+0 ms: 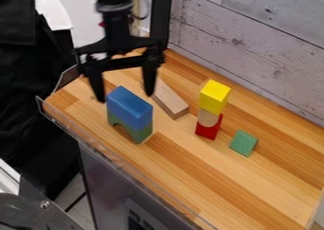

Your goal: Take the blue rectangular box and put in the top left of the table

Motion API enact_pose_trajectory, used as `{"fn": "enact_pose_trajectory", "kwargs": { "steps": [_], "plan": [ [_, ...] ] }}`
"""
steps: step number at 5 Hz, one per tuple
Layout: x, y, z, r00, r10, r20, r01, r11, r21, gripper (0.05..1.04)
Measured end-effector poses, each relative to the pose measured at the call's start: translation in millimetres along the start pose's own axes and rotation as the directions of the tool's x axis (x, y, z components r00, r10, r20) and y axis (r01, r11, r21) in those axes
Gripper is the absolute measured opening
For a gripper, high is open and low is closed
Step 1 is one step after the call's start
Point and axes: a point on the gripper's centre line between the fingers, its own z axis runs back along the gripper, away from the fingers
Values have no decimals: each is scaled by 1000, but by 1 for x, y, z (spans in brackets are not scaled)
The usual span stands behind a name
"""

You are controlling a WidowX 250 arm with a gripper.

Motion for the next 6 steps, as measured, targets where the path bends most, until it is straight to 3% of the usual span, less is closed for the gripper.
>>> {"fn": "enact_pose_trajectory", "kwargs": {
  "steps": [1, 2, 3, 4, 6],
  "plan": [
    [0, 4, -12, 973, 228, -27, -229, 970, -87, 1000],
    [6, -2, -21, 910, 411, -56, -415, 898, -144, 1000],
    [8, -3, -20, 872, 487, -58, -490, 859, -150, 1000],
    [11, -4, -21, 855, 515, -57, -517, 840, -162, 1000],
    [18, 1, -37, 849, 526, -60, -529, 840, -124, 950]
  ]
}}
